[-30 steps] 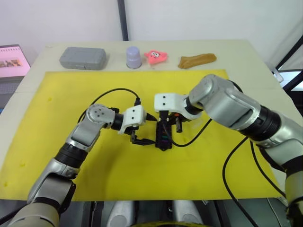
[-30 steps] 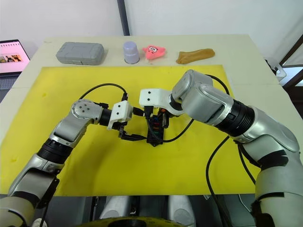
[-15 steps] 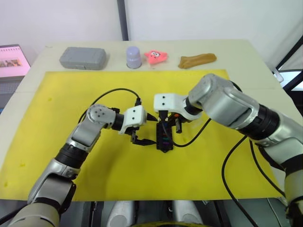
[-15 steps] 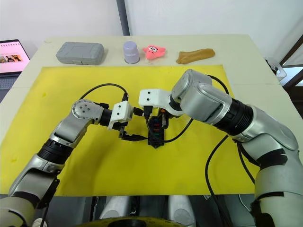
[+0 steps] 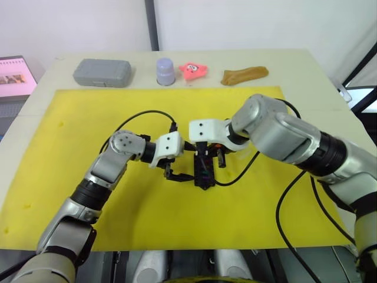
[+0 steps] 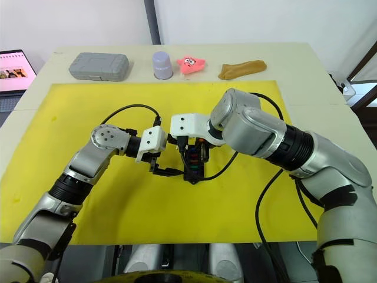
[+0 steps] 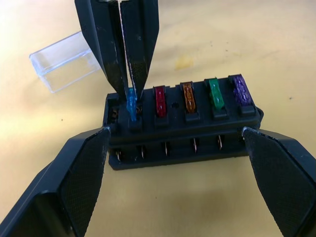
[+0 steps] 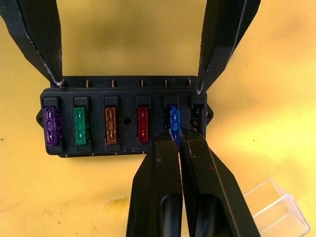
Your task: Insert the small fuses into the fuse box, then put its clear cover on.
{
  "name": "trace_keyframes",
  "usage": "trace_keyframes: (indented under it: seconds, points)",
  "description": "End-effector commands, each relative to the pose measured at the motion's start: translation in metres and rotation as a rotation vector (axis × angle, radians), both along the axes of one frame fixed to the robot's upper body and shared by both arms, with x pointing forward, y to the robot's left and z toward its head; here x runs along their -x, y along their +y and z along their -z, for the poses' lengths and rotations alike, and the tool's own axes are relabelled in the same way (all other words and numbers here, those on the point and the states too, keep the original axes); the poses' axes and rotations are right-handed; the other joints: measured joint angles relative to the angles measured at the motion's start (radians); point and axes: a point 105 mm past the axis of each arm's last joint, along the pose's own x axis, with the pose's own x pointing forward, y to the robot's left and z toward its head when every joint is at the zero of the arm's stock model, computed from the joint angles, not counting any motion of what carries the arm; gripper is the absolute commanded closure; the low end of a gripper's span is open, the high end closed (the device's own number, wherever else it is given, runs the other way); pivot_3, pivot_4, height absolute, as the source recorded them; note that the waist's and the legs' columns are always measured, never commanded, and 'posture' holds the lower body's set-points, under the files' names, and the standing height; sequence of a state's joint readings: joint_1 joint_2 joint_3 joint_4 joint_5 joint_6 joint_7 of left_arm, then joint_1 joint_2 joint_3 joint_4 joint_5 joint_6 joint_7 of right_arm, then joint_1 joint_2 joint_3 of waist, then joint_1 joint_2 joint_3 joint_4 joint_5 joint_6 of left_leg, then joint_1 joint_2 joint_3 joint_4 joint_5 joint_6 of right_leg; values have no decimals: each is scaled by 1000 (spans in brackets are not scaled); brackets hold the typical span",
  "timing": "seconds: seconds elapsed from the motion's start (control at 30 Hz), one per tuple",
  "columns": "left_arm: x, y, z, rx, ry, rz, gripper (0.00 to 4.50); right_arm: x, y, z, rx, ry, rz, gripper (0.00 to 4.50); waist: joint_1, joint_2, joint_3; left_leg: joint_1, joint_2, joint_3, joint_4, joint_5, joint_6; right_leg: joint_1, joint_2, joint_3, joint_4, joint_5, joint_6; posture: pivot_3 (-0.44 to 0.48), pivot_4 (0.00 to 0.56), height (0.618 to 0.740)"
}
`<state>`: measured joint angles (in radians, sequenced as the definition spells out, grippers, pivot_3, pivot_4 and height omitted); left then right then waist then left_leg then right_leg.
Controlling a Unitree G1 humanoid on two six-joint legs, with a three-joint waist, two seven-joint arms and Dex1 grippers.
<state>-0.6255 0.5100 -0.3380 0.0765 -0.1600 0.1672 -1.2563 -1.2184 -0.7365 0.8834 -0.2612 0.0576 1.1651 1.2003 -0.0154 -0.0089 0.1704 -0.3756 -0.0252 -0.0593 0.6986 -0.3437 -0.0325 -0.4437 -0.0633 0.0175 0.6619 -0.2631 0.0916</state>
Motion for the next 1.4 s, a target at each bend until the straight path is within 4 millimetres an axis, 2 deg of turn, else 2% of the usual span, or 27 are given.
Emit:
trace_keyframes:
  seconds: [0.03, 0.43, 0.73, 1.2, 1.4]
  points:
    - [0, -2, -7, 11, -42, 8, 0, 3, 3, -5, 22, -42, -58, 4488, 0, 0, 0, 0, 0, 0, 0, 0, 0, 0, 0, 0, 0, 0, 0, 0, 150, 740]
    - [1, -2, -6, 14, -42, 6, 0, 5, 3, -13, 31, -83, -117, 4488, 0, 0, 0, 0, 0, 0, 0, 0, 0, 0, 0, 0, 0, 0, 0, 0, 150, 740]
    - [1, -2, -6, 15, -43, 6, 0, 6, 2, -12, 32, -71, -127, 4488, 1, 0, 0, 0, 0, 0, 0, 0, 0, 0, 0, 0, 0, 0, 0, 0, 150, 740]
    - [-1, -2, -4, 13, -41, 1, 0, 5, -1, -29, -25, -72, -98, 4488, 1, 0, 0, 0, 0, 0, 0, 0, 0, 0, 0, 0, 0, 0, 0, 0, 150, 740]
    - [-2, -2, -4, 13, -42, 3, 0, 5, -3, -26, -20, -68, -94, 4488, 1, 0, 0, 0, 0, 0, 0, 0, 0, 0, 0, 0, 0, 0, 0, 0, 150, 740]
